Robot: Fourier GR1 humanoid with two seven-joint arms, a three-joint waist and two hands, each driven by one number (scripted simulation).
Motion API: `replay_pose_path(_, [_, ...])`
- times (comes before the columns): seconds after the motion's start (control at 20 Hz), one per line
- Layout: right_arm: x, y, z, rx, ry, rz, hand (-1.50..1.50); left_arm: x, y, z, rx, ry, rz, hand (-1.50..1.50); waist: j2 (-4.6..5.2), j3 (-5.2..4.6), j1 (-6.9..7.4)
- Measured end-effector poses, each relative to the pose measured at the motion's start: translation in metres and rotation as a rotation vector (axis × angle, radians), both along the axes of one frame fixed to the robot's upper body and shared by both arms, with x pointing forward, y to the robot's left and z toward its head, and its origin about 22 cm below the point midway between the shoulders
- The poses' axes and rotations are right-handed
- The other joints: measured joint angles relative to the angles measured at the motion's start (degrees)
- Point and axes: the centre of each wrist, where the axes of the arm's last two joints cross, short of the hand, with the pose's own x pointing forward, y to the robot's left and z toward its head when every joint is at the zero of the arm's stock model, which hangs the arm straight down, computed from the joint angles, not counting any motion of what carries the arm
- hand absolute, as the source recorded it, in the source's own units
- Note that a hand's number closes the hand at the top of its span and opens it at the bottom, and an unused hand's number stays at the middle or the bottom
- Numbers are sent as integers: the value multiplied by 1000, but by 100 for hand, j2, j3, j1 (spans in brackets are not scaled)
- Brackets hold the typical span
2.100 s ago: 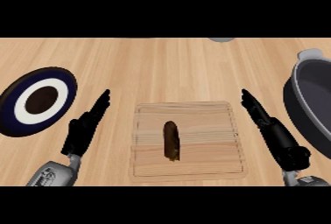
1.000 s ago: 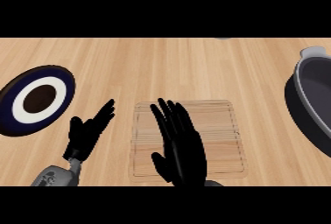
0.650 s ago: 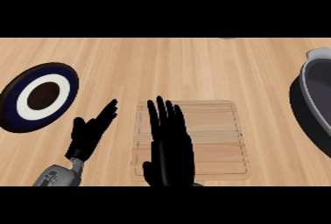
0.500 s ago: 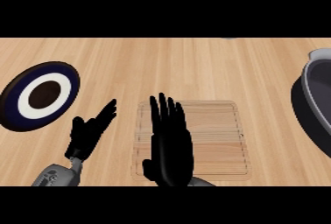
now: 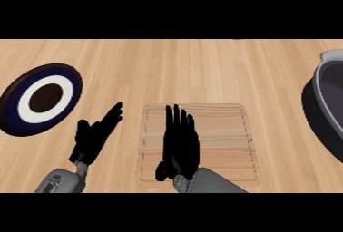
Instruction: Pick the sweet potato from the cutting board and place it in the pot
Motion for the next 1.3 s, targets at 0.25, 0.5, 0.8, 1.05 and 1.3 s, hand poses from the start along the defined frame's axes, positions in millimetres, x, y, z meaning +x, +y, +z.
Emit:
replay_pose_path(0.25, [0,-3,-5,-21,2,-10,-150,-6,5,0,2,-1,22,0,-22,3,-93])
replay_pose_path(0.5, [-2,-12,-2,-10,-31,-25,-150,-11,10,1,0,1,28,0,-30,4,-142])
replay_pose_path(0.8, [-11,-25,-5,84,-7,-26,-150,-9,12,3,4,1,30,0,-28,5,-161])
replay_pose_path(1.05, [-16,-37,-13,207,5,-24,-150,-13,8,3,-2,3,29,0,-23,7,-154])
replay_pose_path(1.3, [-12,-41,-34,310,13,-57,-150,-10,5,0,0,2,26,0,-18,7,-142])
